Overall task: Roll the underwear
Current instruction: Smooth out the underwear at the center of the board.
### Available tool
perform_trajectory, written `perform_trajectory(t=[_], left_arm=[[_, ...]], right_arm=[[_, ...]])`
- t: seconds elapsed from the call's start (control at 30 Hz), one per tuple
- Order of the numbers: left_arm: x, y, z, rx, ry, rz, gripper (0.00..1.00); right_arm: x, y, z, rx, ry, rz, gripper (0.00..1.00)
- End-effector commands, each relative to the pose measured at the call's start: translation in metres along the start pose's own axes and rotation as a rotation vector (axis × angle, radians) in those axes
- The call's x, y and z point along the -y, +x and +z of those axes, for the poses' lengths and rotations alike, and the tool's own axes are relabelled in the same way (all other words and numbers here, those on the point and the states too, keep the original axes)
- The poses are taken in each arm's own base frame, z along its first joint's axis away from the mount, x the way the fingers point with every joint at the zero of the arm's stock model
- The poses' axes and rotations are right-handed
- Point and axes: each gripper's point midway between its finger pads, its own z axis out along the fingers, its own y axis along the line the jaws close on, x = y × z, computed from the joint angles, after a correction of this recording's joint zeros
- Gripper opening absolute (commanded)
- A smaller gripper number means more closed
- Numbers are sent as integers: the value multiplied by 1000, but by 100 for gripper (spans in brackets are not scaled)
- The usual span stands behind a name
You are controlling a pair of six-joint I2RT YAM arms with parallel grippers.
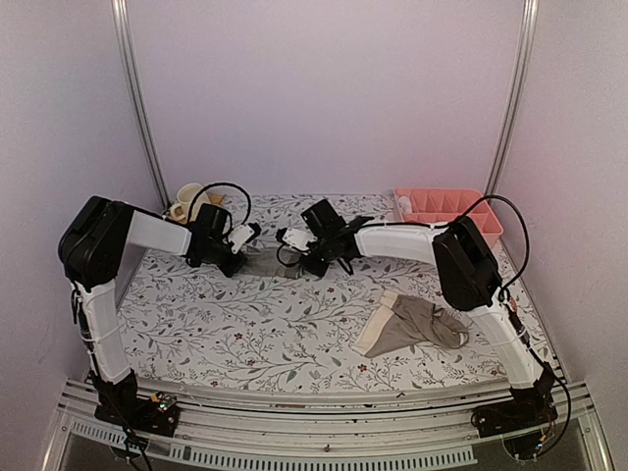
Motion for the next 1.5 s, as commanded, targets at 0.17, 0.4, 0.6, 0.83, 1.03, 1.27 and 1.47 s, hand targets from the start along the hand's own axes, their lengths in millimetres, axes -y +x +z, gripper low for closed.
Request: perform_trajectory(t=[0.17,0.4,0.6,0.83,1.03,1.27,1.47], left_arm=[[-1,8,2,-41,19,-21,0],[-1,8,1,-42,19,-21,1],[0,8,3,-42,21,-21,1],[1,10,5,-47,25,-22,2],[1,12,6,-53,24,-19,2],[0,16,8,-66,18,-10,3],[0,14,6,-66,22,-9,8]], right_arm=[[-6,-73,-64,143,86,-50,24],[4,-55,-45,64,210,-23,24],[-13,-61,-45,112,97,-33,22],[-53,-55,-31,122,-34,-104,20],[-42,-31,-6,53,-1,-87,21],[-11,3,12,-18,3,20,20],[-6,15,16,-49,0,25,20]])
